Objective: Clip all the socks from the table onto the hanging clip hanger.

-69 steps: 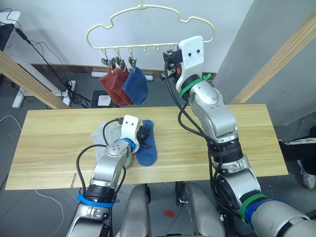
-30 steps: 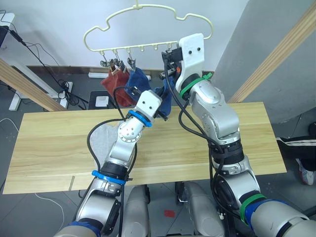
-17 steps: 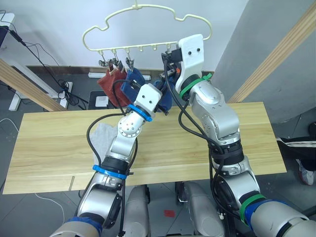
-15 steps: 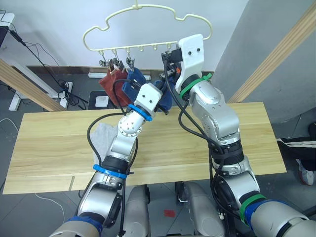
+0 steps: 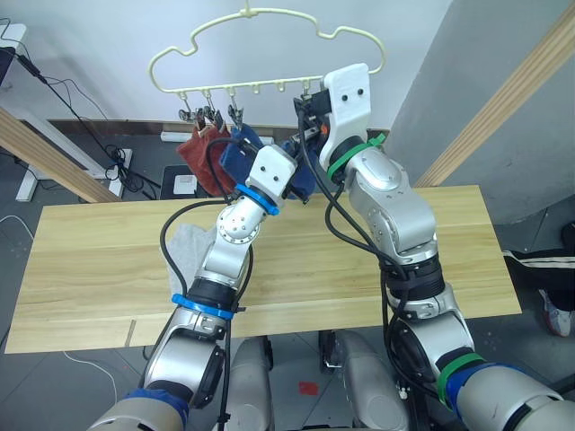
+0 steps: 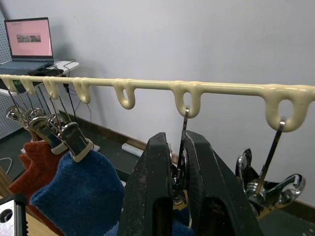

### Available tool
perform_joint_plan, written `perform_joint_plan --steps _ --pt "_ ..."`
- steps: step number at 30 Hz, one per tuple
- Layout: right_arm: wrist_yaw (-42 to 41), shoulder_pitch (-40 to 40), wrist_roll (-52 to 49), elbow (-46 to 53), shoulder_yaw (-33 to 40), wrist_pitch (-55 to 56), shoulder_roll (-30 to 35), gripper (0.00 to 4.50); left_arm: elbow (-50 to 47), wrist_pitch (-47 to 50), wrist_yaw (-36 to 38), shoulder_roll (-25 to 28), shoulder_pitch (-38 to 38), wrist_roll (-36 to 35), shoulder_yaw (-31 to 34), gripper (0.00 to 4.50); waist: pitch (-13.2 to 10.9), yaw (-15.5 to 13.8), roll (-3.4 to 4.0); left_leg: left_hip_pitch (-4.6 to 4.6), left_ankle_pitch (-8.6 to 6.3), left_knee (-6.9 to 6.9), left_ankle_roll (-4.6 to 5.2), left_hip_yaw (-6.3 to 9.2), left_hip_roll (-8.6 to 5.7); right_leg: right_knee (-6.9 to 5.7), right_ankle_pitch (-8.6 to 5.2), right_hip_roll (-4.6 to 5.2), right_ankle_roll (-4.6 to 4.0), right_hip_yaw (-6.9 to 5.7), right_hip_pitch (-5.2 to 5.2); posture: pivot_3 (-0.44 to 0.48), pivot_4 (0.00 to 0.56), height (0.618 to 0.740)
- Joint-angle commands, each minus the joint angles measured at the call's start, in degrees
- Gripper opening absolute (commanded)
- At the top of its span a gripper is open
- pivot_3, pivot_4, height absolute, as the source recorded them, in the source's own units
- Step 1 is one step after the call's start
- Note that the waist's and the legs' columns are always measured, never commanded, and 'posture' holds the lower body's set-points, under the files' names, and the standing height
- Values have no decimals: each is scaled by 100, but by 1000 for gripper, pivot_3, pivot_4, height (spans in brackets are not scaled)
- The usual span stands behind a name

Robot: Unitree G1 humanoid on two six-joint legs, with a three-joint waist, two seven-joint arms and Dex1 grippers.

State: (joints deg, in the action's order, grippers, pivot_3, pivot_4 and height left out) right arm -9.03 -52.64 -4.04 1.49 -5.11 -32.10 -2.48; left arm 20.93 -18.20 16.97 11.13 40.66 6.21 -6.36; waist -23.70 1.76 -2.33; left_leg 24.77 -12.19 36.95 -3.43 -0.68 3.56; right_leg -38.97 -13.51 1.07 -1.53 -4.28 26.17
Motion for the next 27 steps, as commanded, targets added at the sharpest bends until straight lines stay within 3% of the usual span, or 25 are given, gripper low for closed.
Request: perform_joint_plan --steps 1,3,9,12,16,27 --pt "-24 51 -124 329 3 -37 -65 634 -245 -167 -55 -35 62 -90 75 0 0 0 0 0 0 0 0 0 0 0 0 0 0 0 0 -95 387 740" --pt "-41 50 -204 371 49 -99 -96 1074 -247 -155 -60 -34 54 -86 70 0 0 0 0 0 0 0 0 -1 0 0 0 0 0 1 0 -96 386 740" --pt "-167 50 -445 607 76 -291 -116 3232 -232 -79 -38 -27 26 -86 59 0 0 0 0 0 0 0 0 0 0 0 0 0 0 0 0 -98 387 740" --pt "-382 201 -698 1032 37 -534 -26 3232 -252 81 -64 -58 1 -91 68 0 0 0 0 0 0 0 0 1 0 1 0 0 0 0 0 -98 387 740" --pt "-662 503 -921 1602 -73 -868 220 3232 -463 255 213 -208 -111 -645 213 0 0 1 0 2 0 -1 0 2 -1 2 0 1 0 1 0 -103 387 740" --pt "-1184 1059 -1354 2622 -123 -1300 1034 3272 -1089 1245 1009 158 -552 -1038 190 3300 0 17 0 1 0 0 0 4 -5 0 -1 -9 2 -2 0 -103 388 740"
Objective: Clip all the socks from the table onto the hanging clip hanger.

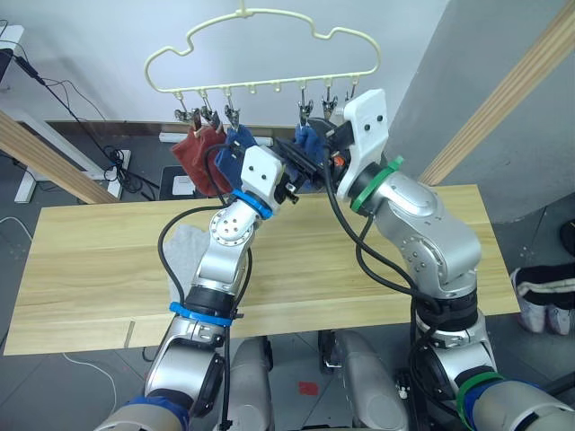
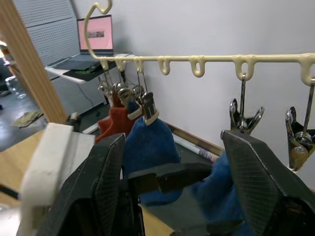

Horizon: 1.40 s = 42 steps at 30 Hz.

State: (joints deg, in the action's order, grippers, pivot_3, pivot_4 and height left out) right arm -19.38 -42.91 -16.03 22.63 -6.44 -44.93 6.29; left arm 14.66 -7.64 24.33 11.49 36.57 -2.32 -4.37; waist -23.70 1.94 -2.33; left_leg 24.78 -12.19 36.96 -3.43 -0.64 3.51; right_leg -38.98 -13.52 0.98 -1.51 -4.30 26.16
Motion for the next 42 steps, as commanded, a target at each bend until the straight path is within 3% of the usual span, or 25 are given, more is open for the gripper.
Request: perform_joint_plan --steps 1,3,12,15,17,19,32,42 --pt "-175 142 -154 611 47 -8 278 3272 -605 332 540 227 -239 -352 -16 3553 0 -4 0 0 0 0 0 2 0 0 0 0 0 -2 0 -103 388 740" --pt "-190 234 -161 767 104 19 465 3272 -874 547 961 414 -395 -649 10 4104 0 -3 0 0 0 -1 0 3 1 1 0 0 0 -2 0 -103 389 740" --pt "264 657 200 923 104 250 657 3272 -2197 1752 2447 1607 -791 -2097 494 4104 0 -4 0 -1 1 0 -2 1 1 2 -1 -3 2 2 0 -101 388 740" --pt "530 704 396 810 51 370 543 2649 -2422 2100 2677 1981 -774 -2437 742 4146 0 -4 0 -2 1 0 -2 -1 2 2 -2 -4 3 5 2 -73 383 740" --pt "634 673 493 684 -17 411 466 2000 -2531 2388 2760 2142 -725 -2696 876 4146 0 -13 0 -2 1 0 -3 1 2 2 -2 -4 3 5 2 -73 383 740" --pt "711 590 565 525 -52 489 367 2000 -2566 2572 2845 2283 -665 -2832 949 4146 0 -16 0 -2 2 1 -3 -1 3 3 -2 -3 3 8 2 -73 383 740" --pt "1085 -137 950 -1007 20 991 -161 2000 -2437 2664 2919 2323 -269 -2772 959 4146 0 -24 0 -1 11 -2 -20 -4 3 6 -2 -1 3 11 4 -47 378 740" --pt "1075 -536 1069 -1649 97 1475 -271 2000 -2316 2548 2976 2283 -203 -2656 908 4146 0 -30 0 -1 10 -1 -19 -5 2 4 -2 -1 3 12 4 -47 378 740"
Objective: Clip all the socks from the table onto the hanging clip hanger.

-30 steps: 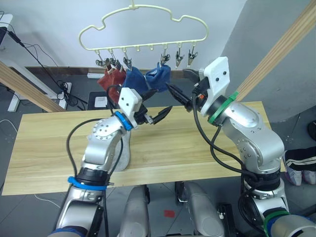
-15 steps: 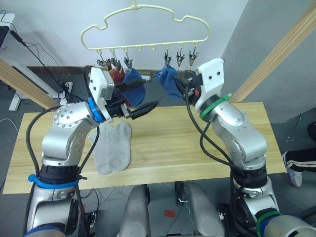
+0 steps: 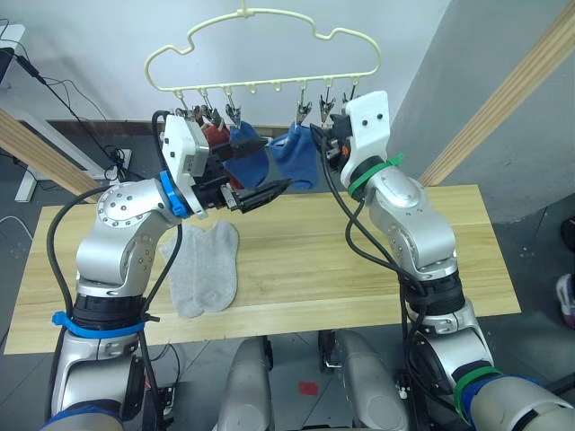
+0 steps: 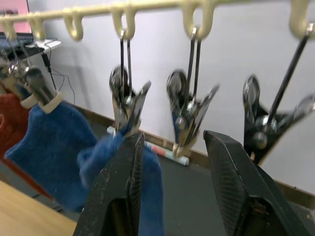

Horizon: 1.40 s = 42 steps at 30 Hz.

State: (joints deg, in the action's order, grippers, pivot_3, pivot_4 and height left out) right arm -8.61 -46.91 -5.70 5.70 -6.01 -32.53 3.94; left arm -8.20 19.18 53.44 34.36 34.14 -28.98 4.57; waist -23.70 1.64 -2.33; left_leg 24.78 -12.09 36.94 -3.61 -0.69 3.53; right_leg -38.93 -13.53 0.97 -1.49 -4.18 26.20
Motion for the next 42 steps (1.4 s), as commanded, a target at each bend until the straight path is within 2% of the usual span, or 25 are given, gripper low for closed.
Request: perform_joint_plan --steps 1,28,36,42 --pt "-12 -167 40 8 56 270 -37 2000 -21 -152 66 -7 43 25 12 4146 0 1 0 0 0 0 0 -1 0 0 0 0 0 0 0 -42 380 740" --pt "-175 -696 -90 -558 160 588 -377 2000 -4 -324 150 14 -113 141 11 4146 0 -14 0 0 -8 1 15 1 4 -3 1 4 -2 -1 0 -27 379 740" --pt "-289 -440 -103 -46 174 227 -165 2000 -9 -362 171 -6 -145 162 -22 4146 0 -20 0 0 -8 0 14 2 4 -3 1 4 -2 -1 0 -37 380 740" --pt "-531 -9 -255 775 234 -151 163 2000 -1 -426 224 -4 -176 202 -44 4146 0 -21 0 0 -8 1 15 1 3 -3 1 5 -2 0 0 -39 381 740"
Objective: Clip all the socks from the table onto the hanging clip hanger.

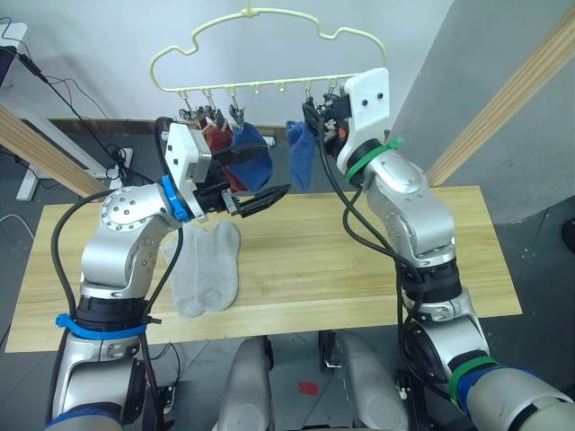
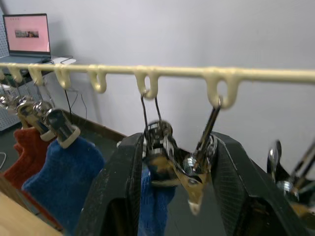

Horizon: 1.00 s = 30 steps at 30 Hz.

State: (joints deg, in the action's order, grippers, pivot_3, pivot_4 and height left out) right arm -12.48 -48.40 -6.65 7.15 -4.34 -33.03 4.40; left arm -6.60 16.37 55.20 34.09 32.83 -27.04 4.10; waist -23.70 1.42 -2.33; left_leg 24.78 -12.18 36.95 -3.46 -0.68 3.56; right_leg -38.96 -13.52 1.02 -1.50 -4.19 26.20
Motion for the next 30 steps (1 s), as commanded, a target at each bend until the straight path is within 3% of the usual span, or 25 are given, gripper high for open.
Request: perform_joint_plan --steps 1,12,30 --pt "-200 224 -212 765 78 -159 172 2000 -159 -149 55 21 -52 15 4 4146 0 1 0 0 0 0 0 0 0 0 0 0 0 0 0 -39 381 740" --pt "-302 568 -292 1230 -36 -695 526 2000 -116 -208 90 2 -47 62 -20 4146 0 13 0 -1 0 1 1 1 -1 -2 0 -3 0 -1 0 -44 383 740" --pt "518 -279 324 -516 -30 175 -135 2000 -40 -319 96 -31 -1 123 -78 4146 0 8 0 0 0 1 0 0 -1 -1 0 -1 0 0 0 -41 376 740"
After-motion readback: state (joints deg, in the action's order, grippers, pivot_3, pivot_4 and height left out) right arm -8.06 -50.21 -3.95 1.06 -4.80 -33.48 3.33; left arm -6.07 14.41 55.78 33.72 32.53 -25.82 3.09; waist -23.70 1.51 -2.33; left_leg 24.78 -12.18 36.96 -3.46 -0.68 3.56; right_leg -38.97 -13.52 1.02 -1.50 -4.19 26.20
